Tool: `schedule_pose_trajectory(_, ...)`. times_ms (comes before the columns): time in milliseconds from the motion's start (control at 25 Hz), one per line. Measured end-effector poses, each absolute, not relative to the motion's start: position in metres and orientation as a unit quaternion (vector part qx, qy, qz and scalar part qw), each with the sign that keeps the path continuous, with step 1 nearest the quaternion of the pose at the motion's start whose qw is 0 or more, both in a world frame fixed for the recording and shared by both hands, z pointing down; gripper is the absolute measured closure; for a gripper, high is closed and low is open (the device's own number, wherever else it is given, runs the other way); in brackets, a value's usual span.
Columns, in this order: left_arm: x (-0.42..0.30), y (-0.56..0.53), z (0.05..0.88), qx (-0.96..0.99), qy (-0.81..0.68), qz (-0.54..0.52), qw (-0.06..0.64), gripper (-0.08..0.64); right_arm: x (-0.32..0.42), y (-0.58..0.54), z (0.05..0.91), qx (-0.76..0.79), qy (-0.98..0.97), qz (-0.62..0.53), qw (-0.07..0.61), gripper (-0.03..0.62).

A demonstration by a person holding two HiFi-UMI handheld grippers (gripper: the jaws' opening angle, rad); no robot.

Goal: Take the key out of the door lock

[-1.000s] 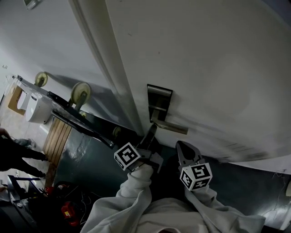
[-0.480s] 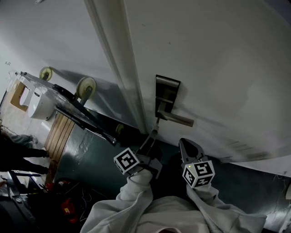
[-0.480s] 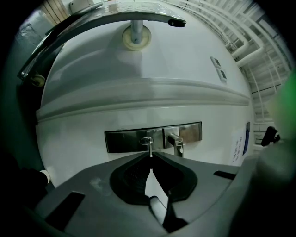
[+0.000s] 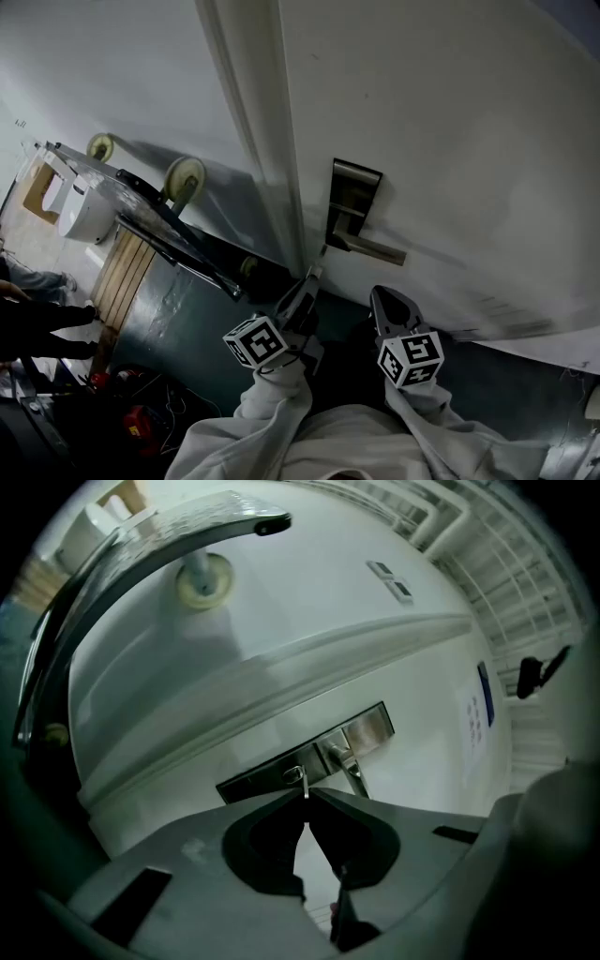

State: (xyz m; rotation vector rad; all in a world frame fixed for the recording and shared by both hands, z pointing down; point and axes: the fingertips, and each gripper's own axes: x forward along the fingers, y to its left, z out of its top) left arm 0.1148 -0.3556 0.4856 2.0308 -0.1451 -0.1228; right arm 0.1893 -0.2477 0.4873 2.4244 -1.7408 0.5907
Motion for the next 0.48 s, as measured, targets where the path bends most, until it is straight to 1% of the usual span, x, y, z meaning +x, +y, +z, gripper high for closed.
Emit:
schedule_pose_trajectory(320,0.097,-0.373,0.483,0.925,-0.102,-0.003,0.367,0.537,0.191,-0.254,0.486,0.79,-0.58,0.19,0.053,0.54)
schedule_pose_trajectory(480,0.091,-0.379,0.482,0.943,-0.129,0.016,0.306,0.537,0.192,-0.256,0.484,0.786,-0.586,0.189,0.053,0.54)
